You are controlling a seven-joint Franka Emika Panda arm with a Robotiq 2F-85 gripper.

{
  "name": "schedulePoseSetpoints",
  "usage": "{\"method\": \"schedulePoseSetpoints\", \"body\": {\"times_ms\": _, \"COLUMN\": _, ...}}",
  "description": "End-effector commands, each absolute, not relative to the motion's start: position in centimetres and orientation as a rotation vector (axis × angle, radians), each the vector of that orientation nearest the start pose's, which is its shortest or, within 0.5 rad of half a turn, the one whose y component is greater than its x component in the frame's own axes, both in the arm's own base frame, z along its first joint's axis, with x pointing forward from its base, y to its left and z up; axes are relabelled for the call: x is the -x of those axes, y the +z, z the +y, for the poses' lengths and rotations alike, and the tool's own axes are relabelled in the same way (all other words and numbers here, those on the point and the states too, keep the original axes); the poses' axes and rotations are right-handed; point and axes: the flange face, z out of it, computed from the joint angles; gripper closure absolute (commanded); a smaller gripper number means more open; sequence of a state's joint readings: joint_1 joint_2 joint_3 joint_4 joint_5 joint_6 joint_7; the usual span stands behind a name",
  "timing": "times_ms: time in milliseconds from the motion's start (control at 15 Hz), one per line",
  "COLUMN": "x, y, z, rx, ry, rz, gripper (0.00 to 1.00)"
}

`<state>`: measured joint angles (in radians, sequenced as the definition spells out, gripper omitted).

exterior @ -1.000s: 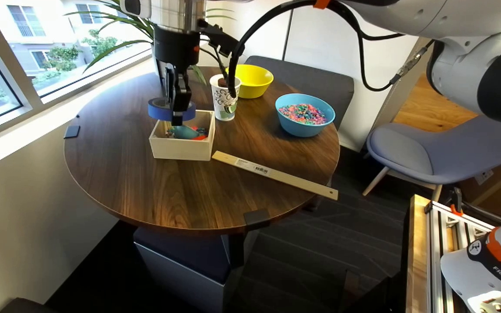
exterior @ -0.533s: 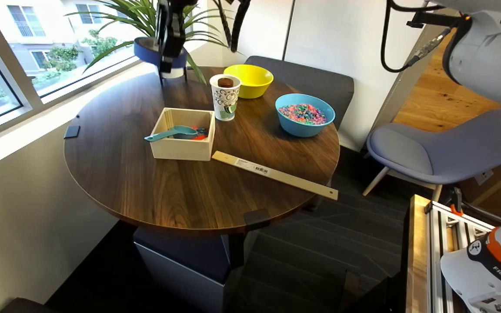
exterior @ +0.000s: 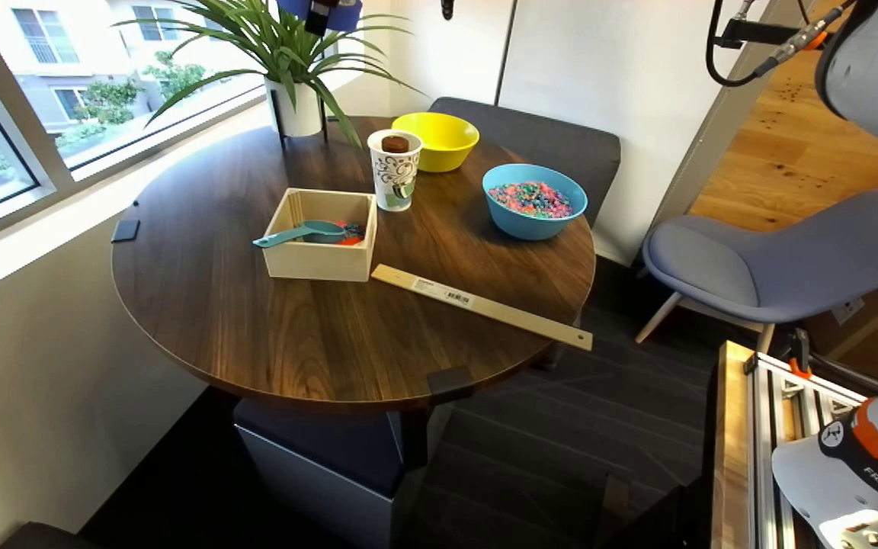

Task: Put the masking tape in the yellow bowl

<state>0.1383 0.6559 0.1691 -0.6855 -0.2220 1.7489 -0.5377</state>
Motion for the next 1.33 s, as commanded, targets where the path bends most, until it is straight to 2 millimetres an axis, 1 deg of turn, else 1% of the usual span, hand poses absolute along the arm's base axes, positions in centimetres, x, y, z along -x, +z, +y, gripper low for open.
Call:
{"method": "schedulePoseSetpoints", "body": {"times_ms": 0, "x": -72.6, "y": 64.4, "z": 12.5, "rx": 3.087, "ry": -0.672, "rz": -1.103, "gripper": 0.96}}
{"method": "schedulePoseSetpoints", "body": {"times_ms": 67, "x": -72.7, "y": 65.1, "z": 10.4, "rx": 3.133, "ry": -0.684, "rz": -0.998, "gripper": 0.96}}
{"method": "schedulePoseSetpoints", "body": {"times_ms": 133, "x": -72.7, "y": 65.6, "z": 7.8, "rx": 3.161, "ry": -0.688, "rz": -0.898, "gripper": 0.96}}
{"method": "schedulePoseSetpoints", "body": {"times_ms": 267, "x": -72.7, "y": 66.1, "z": 3.5, "rx": 3.203, "ry": -0.685, "rz": -0.711, "gripper": 0.96}}
{"method": "schedulePoseSetpoints", "body": {"times_ms": 333, "x": -72.8, "y": 66.0, "z": 0.7, "rx": 3.190, "ry": -0.678, "rz": -0.620, "gripper": 0.96}}
{"method": "schedulePoseSetpoints", "body": {"times_ms": 400, "x": -72.9, "y": 65.7, "z": -1.4, "rx": 3.162, "ry": -0.682, "rz": -0.570, "gripper": 0.96}}
{"method": "schedulePoseSetpoints", "body": {"times_ms": 600, "x": -72.8, "y": 64.5, "z": -6.8, "rx": 3.108, "ry": -0.624, "rz": -0.446, "gripper": 0.96}}
{"method": "schedulePoseSetpoints", "body": {"times_ms": 733, "x": -72.7, "y": 63.1, "z": -8.8, "rx": 3.101, "ry": -0.560, "rz": -0.399, "gripper": 0.96}}
{"method": "schedulePoseSetpoints", "body": {"times_ms": 867, "x": -73.1, "y": 61.2, "z": -9.6, "rx": 3.121, "ry": -0.499, "rz": -0.354, "gripper": 0.96}}
{"method": "schedulePoseSetpoints", "body": {"times_ms": 933, "x": -73.0, "y": 62.6, "z": -9.9, "rx": 3.132, "ry": -0.563, "rz": -0.397, "gripper": 0.84}}
{"method": "schedulePoseSetpoints", "body": {"times_ms": 1067, "x": -73.3, "y": 61.3, "z": -10.2, "rx": 3.133, "ry": -0.527, "rz": -0.382, "gripper": 0.84}}
{"method": "schedulePoseSetpoints", "body": {"times_ms": 1200, "x": -73.5, "y": 61.0, "z": -9.9, "rx": 3.132, "ry": -0.521, "rz": -0.378, "gripper": 0.84}}
{"method": "schedulePoseSetpoints", "body": {"times_ms": 1267, "x": -73.8, "y": 59.4, "z": -10.2, "rx": 3.156, "ry": -0.455, "rz": -0.371, "gripper": 0.96}}
